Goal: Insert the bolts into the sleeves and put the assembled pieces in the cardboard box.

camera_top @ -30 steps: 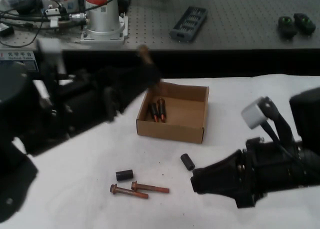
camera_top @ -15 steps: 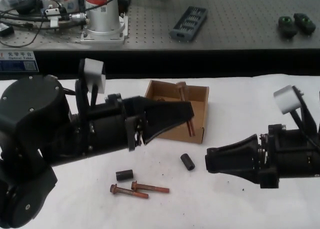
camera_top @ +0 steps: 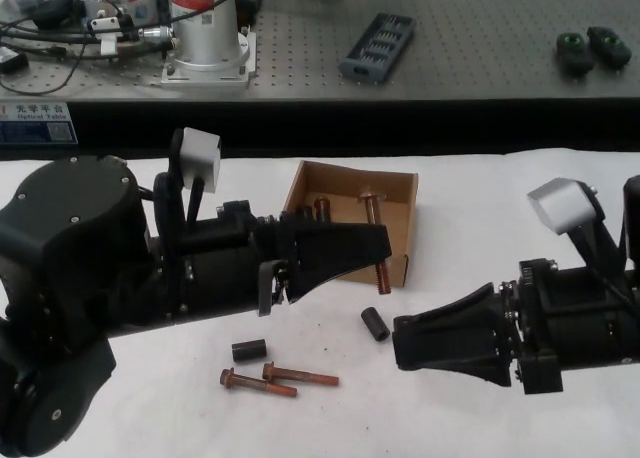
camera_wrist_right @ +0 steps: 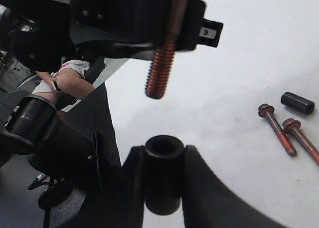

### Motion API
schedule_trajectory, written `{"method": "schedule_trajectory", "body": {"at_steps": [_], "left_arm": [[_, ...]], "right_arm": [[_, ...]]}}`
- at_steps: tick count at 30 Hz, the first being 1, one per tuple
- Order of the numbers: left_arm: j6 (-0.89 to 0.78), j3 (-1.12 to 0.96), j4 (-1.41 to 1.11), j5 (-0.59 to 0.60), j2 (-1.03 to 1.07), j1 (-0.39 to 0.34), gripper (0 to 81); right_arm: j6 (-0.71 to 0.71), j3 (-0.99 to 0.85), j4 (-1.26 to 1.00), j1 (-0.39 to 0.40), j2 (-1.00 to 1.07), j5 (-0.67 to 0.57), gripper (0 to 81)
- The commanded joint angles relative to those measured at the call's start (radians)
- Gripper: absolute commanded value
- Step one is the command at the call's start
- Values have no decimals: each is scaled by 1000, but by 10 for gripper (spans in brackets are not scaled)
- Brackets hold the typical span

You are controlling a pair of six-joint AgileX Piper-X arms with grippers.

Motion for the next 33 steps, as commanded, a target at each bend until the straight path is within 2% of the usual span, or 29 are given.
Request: {"method": "schedule_trajectory", "body": {"at_steps": [1, 10, 18, 25, 33], "left_arm": [[72, -13, -15, 2, 3, -1, 6], [160, -13, 11, 48, 3, -1, 6], [165, -13, 31, 48, 3, -1, 6], [165, -13, 29, -24, 3, -1, 6], [150, -13, 29, 51, 3, -1, 6]], "right_arm": [[5, -11, -11, 19, -13, -26, 34], [12, -23, -54, 22, -9, -43, 34], [30, -51, -57, 22, 50, -62, 34], [39, -51, -57, 22, 54, -68, 34], [38, -51, -57, 22, 54, -66, 34]]}}
